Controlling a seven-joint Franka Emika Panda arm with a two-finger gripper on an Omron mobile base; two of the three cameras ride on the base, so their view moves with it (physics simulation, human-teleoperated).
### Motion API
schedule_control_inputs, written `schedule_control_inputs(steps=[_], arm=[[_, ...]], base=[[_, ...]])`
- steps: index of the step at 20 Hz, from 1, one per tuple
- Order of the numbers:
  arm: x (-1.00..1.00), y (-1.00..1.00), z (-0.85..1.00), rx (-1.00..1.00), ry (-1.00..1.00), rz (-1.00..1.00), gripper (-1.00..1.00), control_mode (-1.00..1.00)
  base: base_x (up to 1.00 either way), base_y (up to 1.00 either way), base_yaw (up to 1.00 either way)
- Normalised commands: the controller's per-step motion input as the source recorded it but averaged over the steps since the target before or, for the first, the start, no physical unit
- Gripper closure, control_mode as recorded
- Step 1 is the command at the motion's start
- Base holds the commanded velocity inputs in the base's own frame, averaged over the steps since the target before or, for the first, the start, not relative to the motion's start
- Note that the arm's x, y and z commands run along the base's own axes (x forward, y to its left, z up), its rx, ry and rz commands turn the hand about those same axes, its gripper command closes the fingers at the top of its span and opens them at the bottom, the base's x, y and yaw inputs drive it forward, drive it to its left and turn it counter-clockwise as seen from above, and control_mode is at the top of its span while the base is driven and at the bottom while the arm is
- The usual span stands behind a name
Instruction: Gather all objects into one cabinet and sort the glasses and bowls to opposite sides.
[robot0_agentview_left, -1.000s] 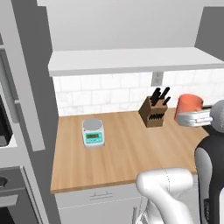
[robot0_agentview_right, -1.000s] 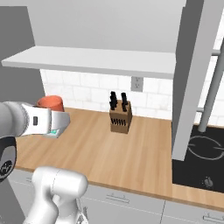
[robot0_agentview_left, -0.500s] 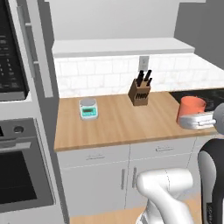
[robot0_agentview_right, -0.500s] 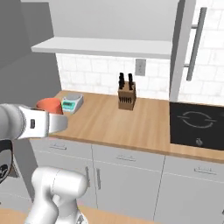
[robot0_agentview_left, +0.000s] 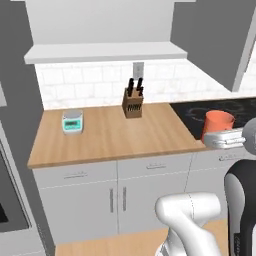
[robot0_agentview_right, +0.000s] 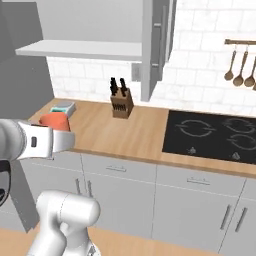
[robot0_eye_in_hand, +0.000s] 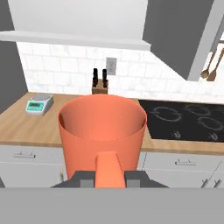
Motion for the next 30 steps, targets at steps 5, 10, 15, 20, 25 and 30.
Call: schedule_control_inputs(steps=[5,10,15,20,25,30], arm=[[0.0,0.0,0.0,0.0,0.0,0.0,1.0,1.0],[0.0,0.0,0.0,0.0,0.0,0.0,1.0,1.0],[0.0,0.0,0.0,0.0,0.0,0.0,1.0,1.0],[0.0,0.0,0.0,0.0,0.0,0.0,1.0,1.0],[0.0,0.0,0.0,0.0,0.0,0.0,1.0,1.0],[0.0,0.0,0.0,0.0,0.0,0.0,1.0,1.0]], base=[[-0.8,-0.53,0.02],[-0.99,-0.1,0.13],[-0.19,-0.86,0.01],[0.0,-1.0,0.0],[0.01,-1.0,0.02],[0.01,-1.0,0.06]])
